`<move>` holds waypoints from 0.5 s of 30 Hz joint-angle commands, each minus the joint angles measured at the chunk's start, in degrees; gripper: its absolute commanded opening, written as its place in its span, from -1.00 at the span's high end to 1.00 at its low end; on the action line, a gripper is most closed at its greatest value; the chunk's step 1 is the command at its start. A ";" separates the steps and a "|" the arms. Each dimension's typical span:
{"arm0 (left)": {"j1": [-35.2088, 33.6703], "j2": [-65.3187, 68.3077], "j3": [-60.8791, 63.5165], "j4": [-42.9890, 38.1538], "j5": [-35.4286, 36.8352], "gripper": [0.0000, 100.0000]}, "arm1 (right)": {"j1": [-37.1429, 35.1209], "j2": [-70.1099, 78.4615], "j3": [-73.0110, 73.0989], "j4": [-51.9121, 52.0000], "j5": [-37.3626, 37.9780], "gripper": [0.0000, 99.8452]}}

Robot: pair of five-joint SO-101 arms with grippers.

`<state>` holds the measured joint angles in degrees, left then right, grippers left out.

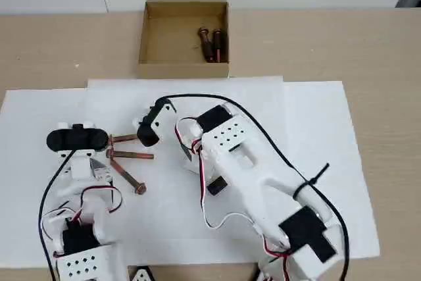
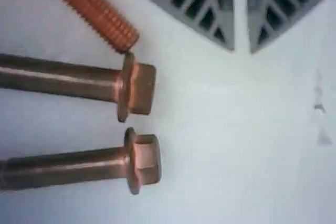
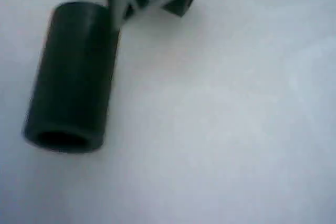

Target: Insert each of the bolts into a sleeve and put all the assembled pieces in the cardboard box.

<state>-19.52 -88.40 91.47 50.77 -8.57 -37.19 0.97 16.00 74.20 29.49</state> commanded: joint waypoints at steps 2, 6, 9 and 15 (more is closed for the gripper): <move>-0.26 -0.62 -0.22 -1.49 -0.79 0.99 | -0.84 1.71 -0.62 -2.68 0.62 0.68; -0.26 -0.62 -0.22 -1.49 -0.79 0.99 | -2.68 3.74 -0.70 -4.00 0.53 0.68; -0.26 -0.62 -0.22 -1.49 -0.79 0.99 | -3.30 5.23 -0.70 -5.14 0.44 0.68; -0.26 -0.62 -0.22 -1.49 -0.79 0.99 | -3.21 8.40 -0.70 -6.90 0.53 0.68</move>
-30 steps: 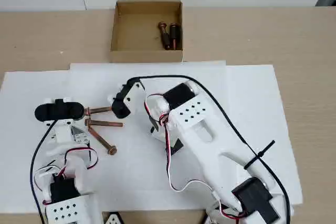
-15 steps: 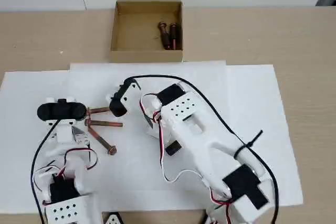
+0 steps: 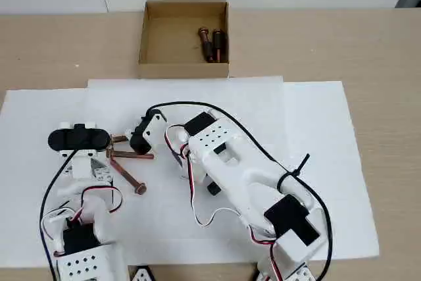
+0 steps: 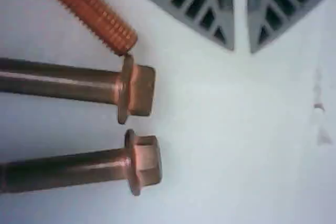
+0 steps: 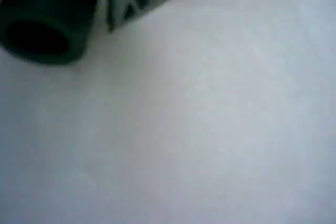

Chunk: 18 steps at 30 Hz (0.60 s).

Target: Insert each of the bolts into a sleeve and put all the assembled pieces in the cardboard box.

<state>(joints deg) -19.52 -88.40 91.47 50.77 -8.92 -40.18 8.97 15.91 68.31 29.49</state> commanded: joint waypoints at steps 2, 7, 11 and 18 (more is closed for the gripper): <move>-0.26 -0.62 -0.22 -1.49 -0.44 0.99 | -0.04 1.54 -0.62 -1.71 0.53 0.68; -0.26 -0.62 -0.22 -1.49 -0.44 0.99 | 0.66 4.62 -0.62 -2.51 0.62 0.82; -0.26 -0.62 -0.22 -1.49 -0.44 0.99 | 1.63 5.32 -0.62 -2.68 0.35 0.98; -0.26 -0.62 -0.22 -1.49 -0.44 0.99 | 4.09 -3.03 -5.10 3.38 0.09 0.99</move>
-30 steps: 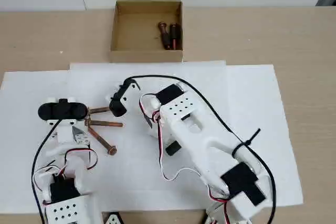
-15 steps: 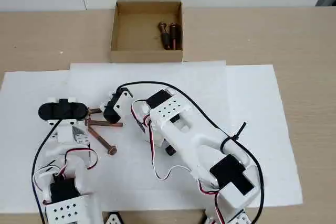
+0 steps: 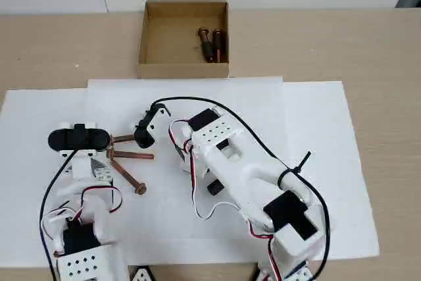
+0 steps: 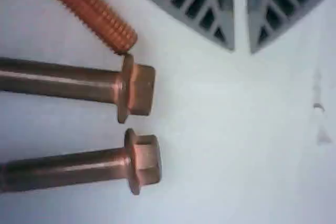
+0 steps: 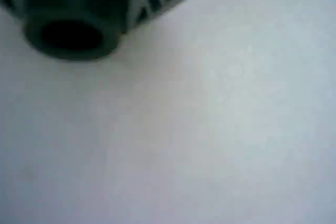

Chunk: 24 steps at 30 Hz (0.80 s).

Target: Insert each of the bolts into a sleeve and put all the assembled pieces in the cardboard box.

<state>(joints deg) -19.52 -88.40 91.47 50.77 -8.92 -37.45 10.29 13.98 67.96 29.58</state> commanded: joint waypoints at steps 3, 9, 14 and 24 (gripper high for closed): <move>-0.26 -0.62 -0.22 -1.49 -0.44 0.99 | 1.89 -8.48 -7.56 9.19 -0.18 0.99; -0.35 -0.62 -0.22 -1.49 -0.44 0.99 | 6.64 -13.85 -14.42 17.80 -4.04 0.99; -0.35 -0.53 -0.40 -1.14 -0.44 0.99 | 12.26 -16.66 -17.76 24.04 -6.42 0.99; -0.18 0.00 -18.77 12.66 -2.90 0.98 | 24.75 -25.80 -17.93 30.37 -6.42 0.99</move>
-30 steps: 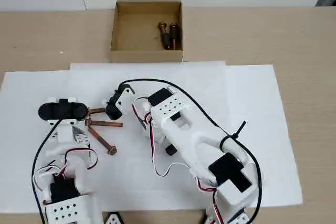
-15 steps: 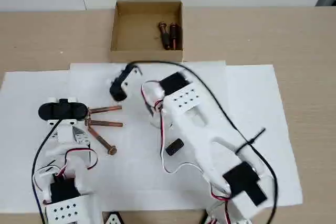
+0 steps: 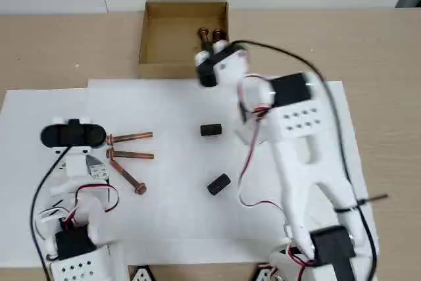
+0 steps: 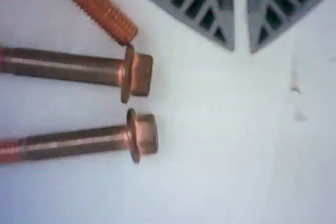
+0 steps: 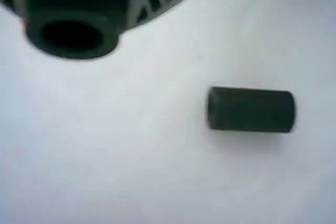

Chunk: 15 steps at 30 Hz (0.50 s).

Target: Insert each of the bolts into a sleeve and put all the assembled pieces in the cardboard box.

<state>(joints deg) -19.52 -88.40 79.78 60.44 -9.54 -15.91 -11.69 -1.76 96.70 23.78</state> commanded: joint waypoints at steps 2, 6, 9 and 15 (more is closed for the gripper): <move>-0.18 0.00 -10.07 4.57 -3.87 0.98 | 4.70 -4.88 -1.14 1.89 -0.62 0.99; -0.18 0.18 -14.90 8.88 -4.22 0.98 | 6.37 -6.90 3.60 1.80 -0.62 0.99; -0.18 3.78 -19.30 12.40 -3.96 0.98 | 6.37 -9.63 7.56 1.63 -0.62 0.99; -0.18 22.07 -35.74 17.58 2.20 0.99 | 6.37 -15.87 14.15 1.45 -0.70 0.99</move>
<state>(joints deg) -19.52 -74.86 53.32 76.00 -10.42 -10.29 -23.56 11.08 97.14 23.60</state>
